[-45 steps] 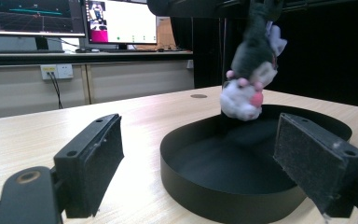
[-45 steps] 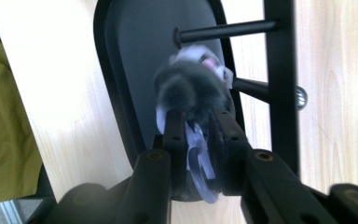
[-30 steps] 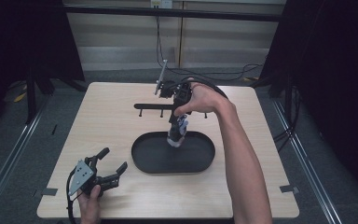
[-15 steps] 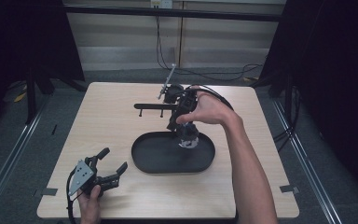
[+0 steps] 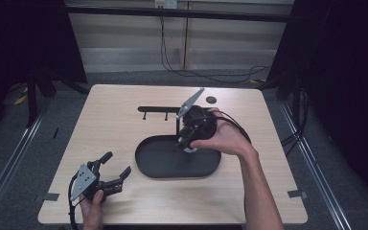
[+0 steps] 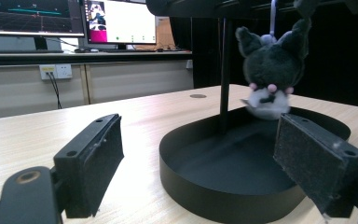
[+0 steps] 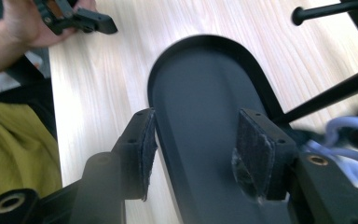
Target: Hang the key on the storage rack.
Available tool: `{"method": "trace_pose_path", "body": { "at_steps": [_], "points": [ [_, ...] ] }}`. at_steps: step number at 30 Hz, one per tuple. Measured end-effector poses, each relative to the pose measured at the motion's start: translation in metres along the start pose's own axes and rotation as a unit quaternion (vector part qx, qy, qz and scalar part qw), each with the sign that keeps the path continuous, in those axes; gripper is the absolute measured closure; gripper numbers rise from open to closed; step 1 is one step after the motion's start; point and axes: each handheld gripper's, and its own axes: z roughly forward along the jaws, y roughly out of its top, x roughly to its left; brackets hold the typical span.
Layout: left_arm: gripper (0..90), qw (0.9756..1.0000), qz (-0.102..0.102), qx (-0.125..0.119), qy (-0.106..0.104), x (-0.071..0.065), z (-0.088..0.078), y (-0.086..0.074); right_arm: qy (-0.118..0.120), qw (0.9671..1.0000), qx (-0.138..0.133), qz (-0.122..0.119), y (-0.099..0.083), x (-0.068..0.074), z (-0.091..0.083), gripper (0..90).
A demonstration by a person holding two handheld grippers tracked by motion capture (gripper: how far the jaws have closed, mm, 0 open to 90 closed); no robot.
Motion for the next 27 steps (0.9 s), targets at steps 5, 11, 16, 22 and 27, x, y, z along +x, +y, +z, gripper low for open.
{"method": "trace_pose_path", "body": {
  "at_steps": [5, 11, 16, 22, 27],
  "points": [
    [15.2, 1.0, 0.001, 0.0, 0.001, 0.0, 0.0, 0.0, 0.01, 0.9998, -0.02, 0.001, -0.016, 0.007, 0.005, 45.4],
    [15.3, 1.0, 0.002, 0.001, 0.001, 0.0, 0.0, 0.0, 0.011, 0.9999, -0.009, 0.004, -0.03, 0.015, 0.012, 42.2],
    [15.2, 1.0, 0.002, 0.001, 0.001, 0.0, 0.0, 0.0, -0.009, 0.999, -0.04, 0.015, -0.048, 0.021, 0.022, 32.6],
    [15.2, 1.0, 0.002, 0.0, 0.001, 0.0, 0.0, 0.0, -0.04, 0.9929, -0.102, 0.046, -0.081, 0.028, 0.041, 13.8],
    [15.2, 1.0, 0.001, 0.001, 0.0, 0.0, 0.0, 0.0, -0.082, 0.979, -0.166, 0.086, -0.113, 0.033, 0.057, 16.8]
  ]
}}
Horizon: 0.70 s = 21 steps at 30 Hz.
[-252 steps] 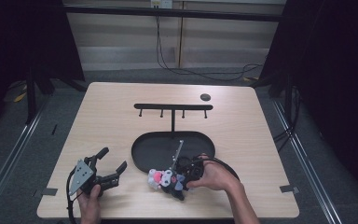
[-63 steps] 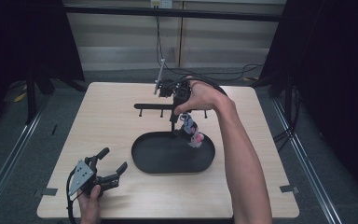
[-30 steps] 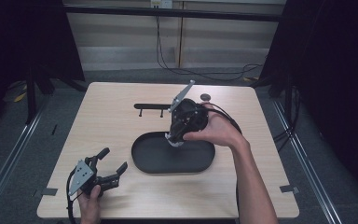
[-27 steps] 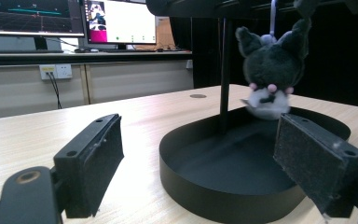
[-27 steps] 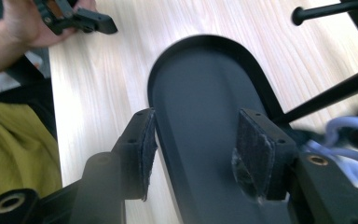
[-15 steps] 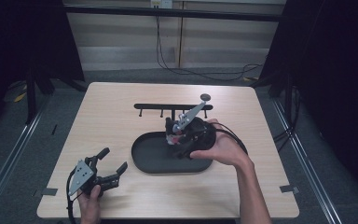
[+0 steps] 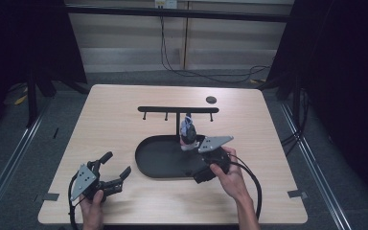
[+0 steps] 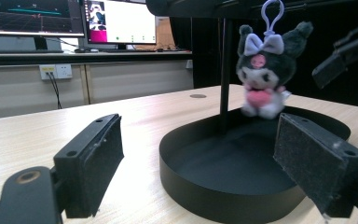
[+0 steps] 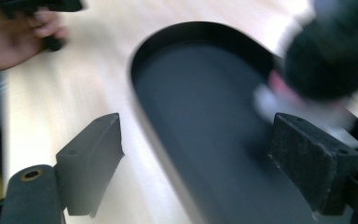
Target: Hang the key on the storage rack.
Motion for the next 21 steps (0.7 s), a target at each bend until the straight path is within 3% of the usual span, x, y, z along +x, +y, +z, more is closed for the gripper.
{"method": "trace_pose_path", "body": {
  "at_steps": [2, 4, 7, 9, 12, 14, 16, 19, 21],
  "points": [
    [15.2, 1.0, 0.001, 0.0, 0.001, 0.0, 0.0, 0.0, -0.035, 0.9989, -0.024, 0.016, -0.013, 0.001, 0.001, 16.9],
    [15.2, 1.0, 0.002, -0.001, 0.002, 0.0, 0.0, 0.0, -0.071, 0.9962, -0.049, 0.013, -0.025, 0.005, 0.003, 16.7],
    [15.2, 1.0, 0.003, 0.0, 0.002, 0.0, 0.0, 0.0, -0.111, 0.9896, -0.09, 0.016, -0.044, 0.01, 0.006, 16.0],
    [15.2, 1.0, 0.002, 0.0, 0.002, 0.0, 0.0, 0.0, -0.136, 0.9826, -0.124, 0.027, -0.056, 0.012, 0.008, 14.5],
    [15.2, 1.0, 0.003, -0.002, 0.001, 0.0, 0.0, 0.0, -0.171, 0.97, -0.169, 0.035, -0.074, 0.016, 0.012, 15.7],
    [15.3, 1.0, -0.001, -0.002, 0.002, 0.0, 0.0, 0.0, -0.19, 0.959, -0.205, 0.047, -0.082, 0.019, 0.013, 15.5],
    [15.3, 1.0, 0.001, -0.001, 0.002, 0.0, 0.0, 0.0, -0.211, 0.9466, -0.24, 0.041, -0.085, 0.023, 0.012, 13.8],
    [15.3, 1.0, 0.001, 0.0, 0.001, 0.0, 0.0, 0.0, -0.214, 0.9342, -0.282, 0.043, -0.092, 0.025, 0.006, 13.4],
    [15.2, 1.0, 0.0, 0.0, 0.001, 0.0, 0.0, 0.0, -0.216, 0.9206, -0.32, 0.057, -0.099, 0.024, 0.002, 12.4]
  ]
}}
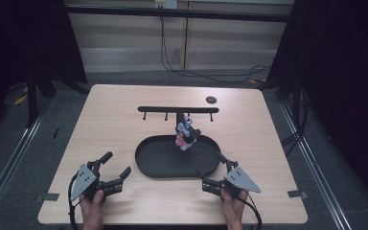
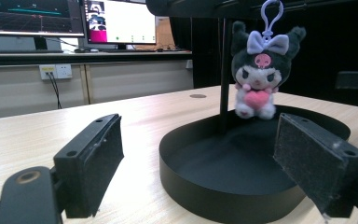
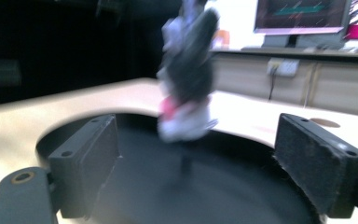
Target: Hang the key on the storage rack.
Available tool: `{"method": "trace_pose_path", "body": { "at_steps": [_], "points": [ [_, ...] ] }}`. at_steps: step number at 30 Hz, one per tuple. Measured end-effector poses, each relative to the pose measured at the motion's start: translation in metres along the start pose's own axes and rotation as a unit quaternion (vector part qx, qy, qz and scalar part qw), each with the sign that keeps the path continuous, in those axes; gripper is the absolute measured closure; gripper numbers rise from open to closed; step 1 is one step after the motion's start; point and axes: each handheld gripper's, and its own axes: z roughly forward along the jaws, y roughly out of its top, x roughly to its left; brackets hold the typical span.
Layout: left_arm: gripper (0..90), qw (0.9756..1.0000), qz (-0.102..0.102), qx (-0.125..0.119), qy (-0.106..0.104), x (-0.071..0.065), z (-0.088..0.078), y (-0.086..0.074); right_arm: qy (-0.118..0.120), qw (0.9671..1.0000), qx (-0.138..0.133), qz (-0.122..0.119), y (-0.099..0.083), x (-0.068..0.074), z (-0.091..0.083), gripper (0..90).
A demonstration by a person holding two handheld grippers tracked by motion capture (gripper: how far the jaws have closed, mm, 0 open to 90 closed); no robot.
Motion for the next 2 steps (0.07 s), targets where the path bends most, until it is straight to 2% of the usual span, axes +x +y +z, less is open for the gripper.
{"method": "trace_pose_path", "body": {
  "at_steps": [2],
  "points": [
    [15.3, 1.0, 0.001, 0.0, 0.0, 0.0001, 0.0, 0.0, -0.003, 1.0, -0.001, 0.002, 0.0, -0.0005, -0.0021, 12.0]
  ]
}}
